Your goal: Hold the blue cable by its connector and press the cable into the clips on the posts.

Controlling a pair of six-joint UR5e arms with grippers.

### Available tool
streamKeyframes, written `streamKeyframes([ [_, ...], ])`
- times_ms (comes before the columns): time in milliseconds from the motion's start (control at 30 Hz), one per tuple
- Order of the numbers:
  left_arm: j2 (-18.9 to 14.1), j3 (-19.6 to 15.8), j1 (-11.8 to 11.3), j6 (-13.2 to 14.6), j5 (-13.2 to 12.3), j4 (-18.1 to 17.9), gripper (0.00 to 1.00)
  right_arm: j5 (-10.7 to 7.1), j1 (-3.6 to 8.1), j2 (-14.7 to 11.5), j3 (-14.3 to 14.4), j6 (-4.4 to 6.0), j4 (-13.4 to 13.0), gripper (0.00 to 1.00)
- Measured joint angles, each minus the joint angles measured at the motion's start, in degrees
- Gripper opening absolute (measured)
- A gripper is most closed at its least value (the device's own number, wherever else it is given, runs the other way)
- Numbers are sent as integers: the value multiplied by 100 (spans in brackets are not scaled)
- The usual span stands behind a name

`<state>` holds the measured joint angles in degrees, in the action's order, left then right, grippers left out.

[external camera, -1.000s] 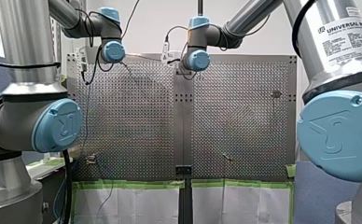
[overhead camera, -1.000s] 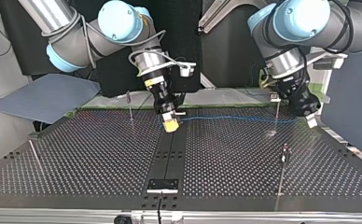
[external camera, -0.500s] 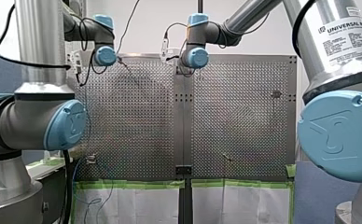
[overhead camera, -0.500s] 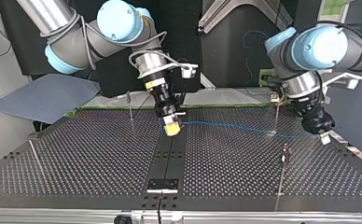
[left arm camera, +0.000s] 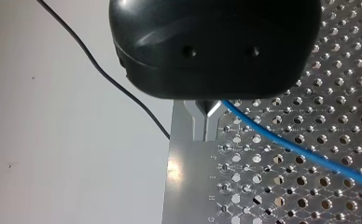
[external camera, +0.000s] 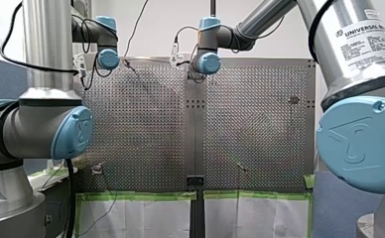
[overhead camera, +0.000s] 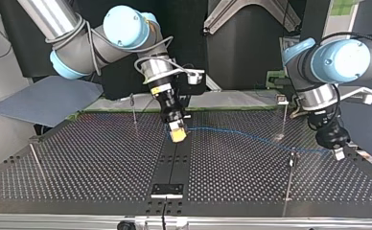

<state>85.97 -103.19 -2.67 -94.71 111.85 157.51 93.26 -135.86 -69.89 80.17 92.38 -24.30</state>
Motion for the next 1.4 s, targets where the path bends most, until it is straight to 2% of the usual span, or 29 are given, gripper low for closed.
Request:
streamKeyframes([
  [667, 447, 131, -149, -139, -318, -19, 0, 8, 39, 10, -37, 16, 7, 0],
  [933, 482, 279, -159, -148, -343, -51, 0, 23, 81, 13, -38, 18, -8, 0],
  [1233, 491, 532, -183, -216, -383, 9, 0, 16, 196, 18, -39, 18, -43, 0],
  [1400, 632, 689, -213, -271, -460, 84, 0, 10, 253, 25, -39, 24, -65, 0],
])
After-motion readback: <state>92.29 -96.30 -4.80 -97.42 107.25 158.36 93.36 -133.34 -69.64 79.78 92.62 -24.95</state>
